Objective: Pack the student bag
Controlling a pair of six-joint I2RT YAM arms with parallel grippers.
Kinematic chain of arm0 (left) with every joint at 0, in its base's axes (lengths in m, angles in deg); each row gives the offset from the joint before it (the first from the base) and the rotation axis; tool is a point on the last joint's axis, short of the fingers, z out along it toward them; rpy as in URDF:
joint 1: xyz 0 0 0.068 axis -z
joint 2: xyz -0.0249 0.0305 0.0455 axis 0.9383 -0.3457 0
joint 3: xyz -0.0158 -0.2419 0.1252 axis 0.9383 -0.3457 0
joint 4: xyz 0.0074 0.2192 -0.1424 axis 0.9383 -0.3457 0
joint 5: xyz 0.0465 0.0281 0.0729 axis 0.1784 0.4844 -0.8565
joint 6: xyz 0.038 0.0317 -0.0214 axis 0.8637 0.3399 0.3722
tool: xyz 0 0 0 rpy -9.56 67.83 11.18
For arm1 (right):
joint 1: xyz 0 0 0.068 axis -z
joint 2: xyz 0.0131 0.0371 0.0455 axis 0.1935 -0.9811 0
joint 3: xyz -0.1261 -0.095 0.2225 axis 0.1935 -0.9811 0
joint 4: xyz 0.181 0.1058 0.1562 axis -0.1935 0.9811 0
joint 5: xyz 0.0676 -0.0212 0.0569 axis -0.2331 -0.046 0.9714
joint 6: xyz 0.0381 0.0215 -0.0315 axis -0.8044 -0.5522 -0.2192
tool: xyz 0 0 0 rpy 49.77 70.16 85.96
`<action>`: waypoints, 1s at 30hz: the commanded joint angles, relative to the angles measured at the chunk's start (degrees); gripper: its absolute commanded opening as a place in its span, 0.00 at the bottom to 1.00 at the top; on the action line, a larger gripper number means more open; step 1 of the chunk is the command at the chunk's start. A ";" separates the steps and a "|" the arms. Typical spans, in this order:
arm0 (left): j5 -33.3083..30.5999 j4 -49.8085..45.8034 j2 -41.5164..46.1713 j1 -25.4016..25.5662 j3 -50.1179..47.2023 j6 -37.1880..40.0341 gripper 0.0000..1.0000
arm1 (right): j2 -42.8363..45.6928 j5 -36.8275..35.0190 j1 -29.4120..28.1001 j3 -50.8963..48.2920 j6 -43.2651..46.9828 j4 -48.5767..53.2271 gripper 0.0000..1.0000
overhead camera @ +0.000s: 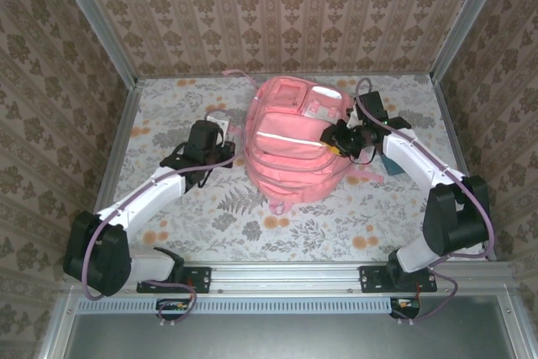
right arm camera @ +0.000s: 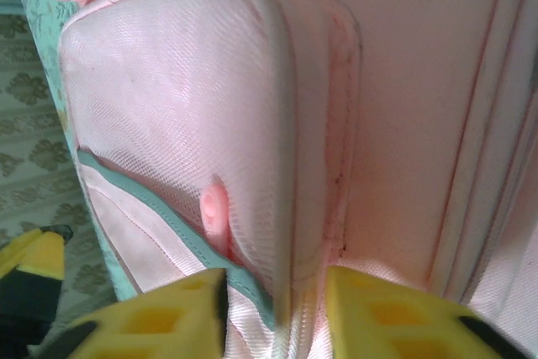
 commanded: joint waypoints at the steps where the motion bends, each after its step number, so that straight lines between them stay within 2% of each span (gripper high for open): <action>1: 10.15 0.66 1.24 -1.07 0.99 1.04 0.35 | 4.21 -6.27 0.03 1.70 0.98 4.77 0.53; 3: 10.96 0.99 1.52 -1.46 0.75 0.29 0.45 | 6.82 -10.41 -1.06 1.61 -0.29 6.76 0.60; 6: 10.92 1.90 1.85 -1.91 0.51 -1.63 0.61 | 10.02 -13.35 -4.20 0.36 -4.53 7.12 0.64; 10: 11.13 2.40 1.18 -5.20 1.90 -7.50 0.69 | 10.35 -17.45 -13.92 0.89 -9.45 5.45 0.62; 14: 19.93 5.43 -2.78 -8.32 5.30 -14.38 0.70 | 4.91 -19.25 -21.06 4.90 -10.20 4.87 0.57; 18: 27.20 4.47 -11.13 -8.85 13.02 -17.54 0.70 | 0.14 -20.76 -24.26 7.39 -9.80 5.77 0.56; 23: 27.80 -0.22 -21.35 -8.85 22.52 -18.68 0.64 | -1.75 -21.60 -24.29 5.86 -9.85 5.49 0.56; 30: 33.17 -2.25 -30.09 -7.49 29.38 -18.51 0.56 | -1.41 -21.40 -22.91 2.95 -9.68 4.72 0.55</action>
